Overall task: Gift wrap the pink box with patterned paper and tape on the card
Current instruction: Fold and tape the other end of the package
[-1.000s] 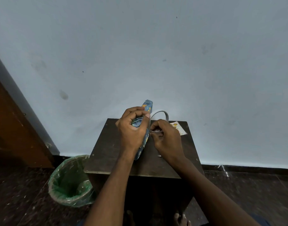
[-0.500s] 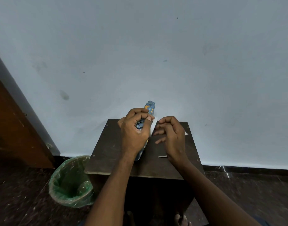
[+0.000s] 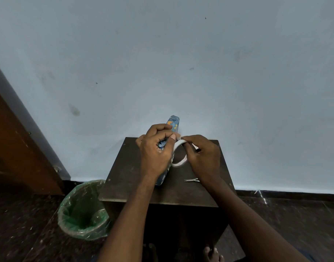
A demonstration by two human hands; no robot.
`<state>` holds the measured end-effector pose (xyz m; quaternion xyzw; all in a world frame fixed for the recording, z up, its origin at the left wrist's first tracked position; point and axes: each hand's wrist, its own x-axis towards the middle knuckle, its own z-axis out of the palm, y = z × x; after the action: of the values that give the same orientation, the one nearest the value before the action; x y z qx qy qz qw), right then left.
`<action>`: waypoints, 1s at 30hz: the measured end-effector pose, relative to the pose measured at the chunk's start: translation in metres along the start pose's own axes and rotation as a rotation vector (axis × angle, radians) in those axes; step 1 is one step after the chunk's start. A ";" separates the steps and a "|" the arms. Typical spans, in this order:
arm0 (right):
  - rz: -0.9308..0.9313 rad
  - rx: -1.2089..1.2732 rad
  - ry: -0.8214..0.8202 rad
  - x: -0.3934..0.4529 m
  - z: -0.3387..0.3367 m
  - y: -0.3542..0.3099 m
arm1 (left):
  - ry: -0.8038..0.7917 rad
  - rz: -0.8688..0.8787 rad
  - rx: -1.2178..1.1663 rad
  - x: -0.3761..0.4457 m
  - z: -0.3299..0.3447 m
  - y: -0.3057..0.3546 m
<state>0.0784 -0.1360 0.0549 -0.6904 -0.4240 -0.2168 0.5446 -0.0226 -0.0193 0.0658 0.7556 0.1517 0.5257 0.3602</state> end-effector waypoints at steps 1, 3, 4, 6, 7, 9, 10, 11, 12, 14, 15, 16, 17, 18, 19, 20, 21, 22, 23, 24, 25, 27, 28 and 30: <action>-0.001 -0.007 0.007 0.000 -0.001 0.001 | 0.005 0.007 0.002 0.000 -0.001 0.000; 0.001 -0.023 0.025 0.001 -0.001 0.003 | 0.010 0.018 0.004 0.001 -0.001 0.000; -0.004 -0.029 0.036 0.002 -0.001 0.003 | 0.013 0.016 0.000 0.001 -0.002 0.001; -0.017 -0.040 0.059 0.002 -0.002 0.002 | 0.008 0.005 -0.013 0.001 -0.002 0.000; -0.021 -0.050 0.071 0.002 -0.002 0.001 | 0.000 -0.001 -0.019 0.001 -0.003 -0.001; -0.028 -0.065 0.085 0.003 -0.003 -0.001 | -0.022 -0.015 -0.018 0.001 -0.003 -0.001; -0.030 -0.064 0.087 0.003 -0.003 -0.002 | -0.037 -0.025 -0.018 0.001 -0.003 0.000; -0.035 -0.058 0.086 0.003 -0.003 -0.003 | -0.053 -0.033 -0.020 0.002 -0.003 0.000; -0.045 -0.047 0.083 0.003 -0.003 -0.004 | -0.067 -0.038 -0.026 0.002 -0.003 0.001; -0.068 -0.027 0.084 0.002 -0.003 -0.005 | -0.082 -0.046 -0.045 0.002 -0.003 0.002; -0.077 -0.025 0.088 0.002 -0.003 -0.006 | -0.084 -0.052 -0.056 0.002 -0.003 0.002; -0.082 -0.027 0.095 0.002 -0.003 -0.007 | -0.084 -0.060 -0.068 0.002 -0.004 0.001; -0.086 -0.031 0.104 0.003 -0.004 -0.007 | -0.082 -0.069 -0.074 0.003 -0.004 0.001; -0.089 -0.039 0.114 0.003 -0.004 -0.008 | -0.081 -0.078 -0.076 0.003 -0.005 0.000; -0.093 -0.048 0.124 0.003 -0.004 -0.008 | -0.081 -0.085 -0.073 0.004 -0.005 0.000; -0.095 -0.055 0.134 0.003 -0.004 -0.008 | -0.082 -0.091 -0.067 0.004 -0.006 0.000; -0.095 -0.057 0.142 0.003 -0.003 -0.007 | -0.086 -0.096 -0.063 0.004 -0.006 0.001; -0.091 -0.055 0.150 0.004 -0.003 -0.007 | -0.090 -0.099 -0.062 0.005 -0.006 0.001; -0.087 -0.053 0.154 0.004 -0.003 -0.006 | -0.095 -0.098 -0.063 0.005 -0.006 0.002; -0.086 -0.052 0.155 0.004 -0.003 -0.006 | -0.102 -0.097 -0.067 0.005 -0.006 0.002; -0.089 -0.053 0.151 0.004 -0.004 -0.006 | -0.110 -0.096 -0.074 0.005 -0.006 0.003; -0.102 -0.064 0.142 0.004 -0.004 -0.006 | -0.117 -0.101 -0.083 0.004 -0.006 0.006; -0.107 -0.069 0.141 0.004 -0.004 -0.007 | -0.115 -0.107 -0.090 0.005 -0.005 0.006; -0.105 -0.073 0.149 0.003 -0.003 -0.008 | -0.101 -0.123 -0.113 0.005 -0.005 0.007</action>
<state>0.0742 -0.1372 0.0630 -0.6688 -0.4096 -0.3110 0.5368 -0.0259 -0.0197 0.0751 0.7489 0.1495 0.4716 0.4409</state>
